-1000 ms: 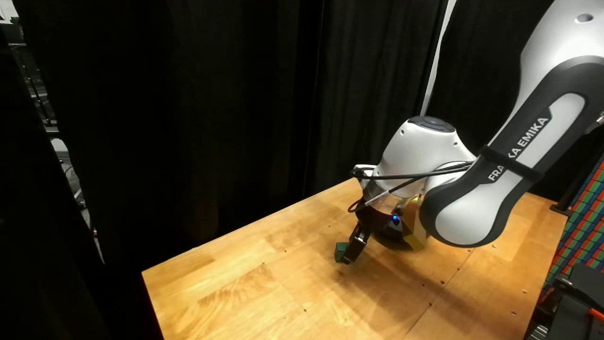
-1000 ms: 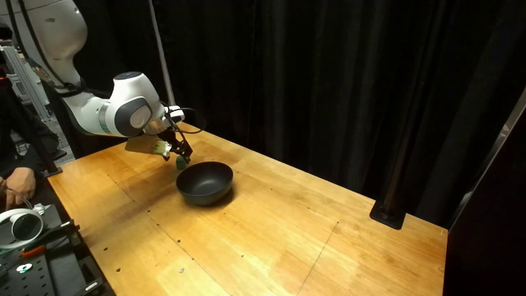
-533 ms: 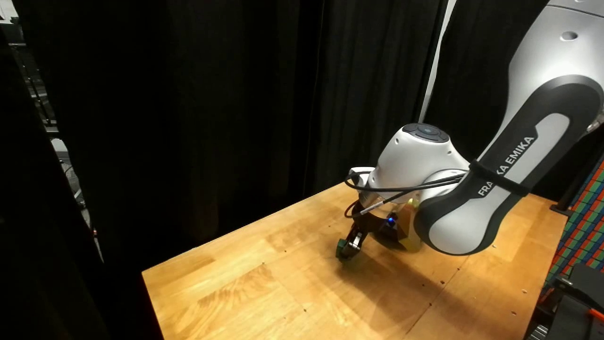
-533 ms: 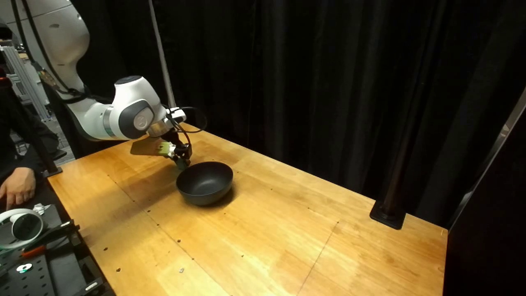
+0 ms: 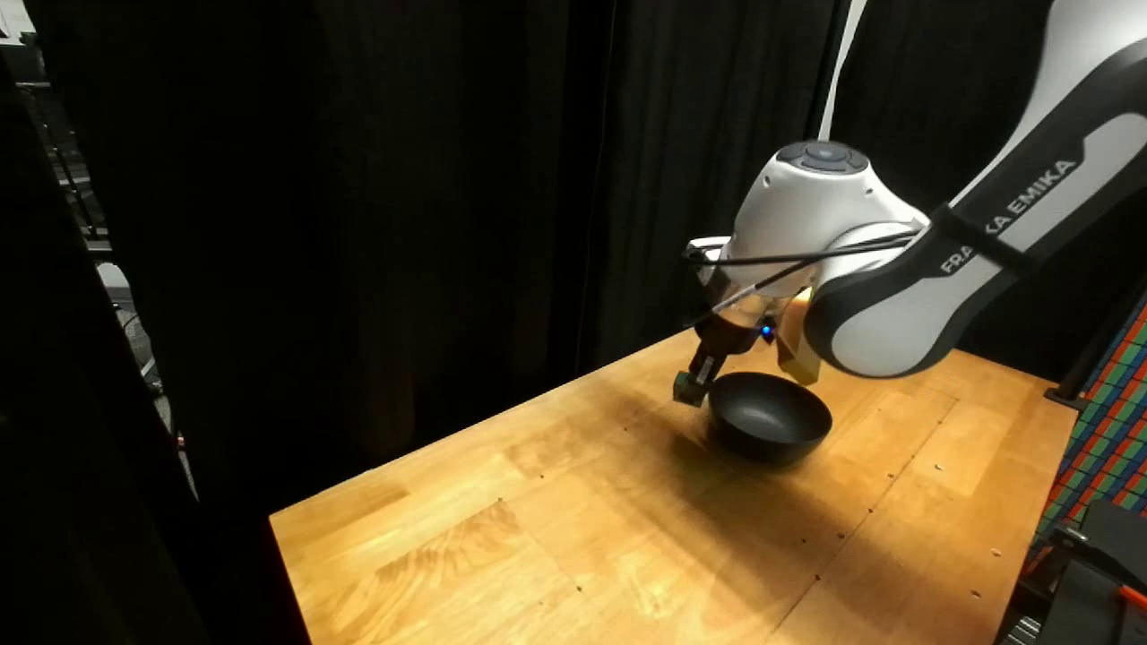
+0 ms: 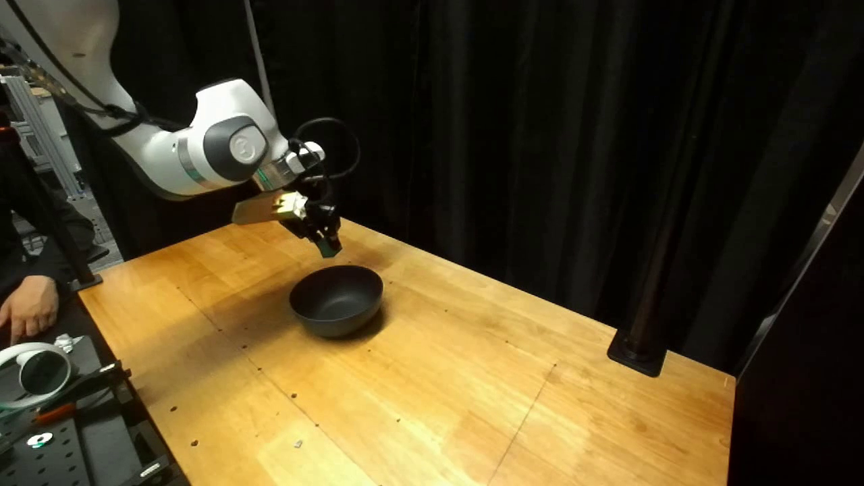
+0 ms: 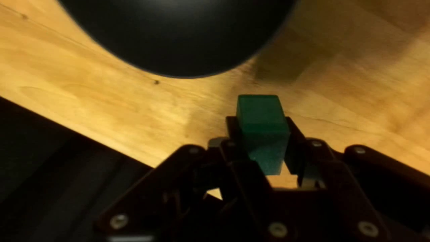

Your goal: Place the block inside the bowl

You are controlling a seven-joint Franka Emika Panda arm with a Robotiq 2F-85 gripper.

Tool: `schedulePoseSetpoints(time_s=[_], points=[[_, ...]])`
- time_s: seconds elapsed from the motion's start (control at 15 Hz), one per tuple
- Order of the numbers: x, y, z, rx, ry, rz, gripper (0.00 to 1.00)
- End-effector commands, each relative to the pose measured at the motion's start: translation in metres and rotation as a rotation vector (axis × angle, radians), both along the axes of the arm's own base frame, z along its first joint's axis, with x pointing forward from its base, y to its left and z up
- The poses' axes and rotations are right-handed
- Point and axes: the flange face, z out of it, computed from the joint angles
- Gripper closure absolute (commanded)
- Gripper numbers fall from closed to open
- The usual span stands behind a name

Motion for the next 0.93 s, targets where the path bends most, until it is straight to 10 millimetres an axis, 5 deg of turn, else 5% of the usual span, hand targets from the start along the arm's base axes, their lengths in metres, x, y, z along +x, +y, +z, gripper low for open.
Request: schedulePoseSetpoints(time_s=[0.0, 0.13, 0.2, 0.4, 0.6, 0.87], points=[[0.005, -0.044, 0.039, -0.105, -0.002, -0.089, 0.90], [0.003, -0.069, 0.041, -0.154, 0.022, -0.139, 0.90], [-0.002, -0.076, 0.042, -0.156, 0.046, -0.161, 0.42], [-0.014, -0.089, 0.055, -0.145, 0.099, -0.196, 0.28], [-0.038, -0.090, 0.097, -0.044, 0.151, -0.176, 0.04], [-0.066, -0.091, 0.157, 0.093, 0.280, -0.156, 0.00]])
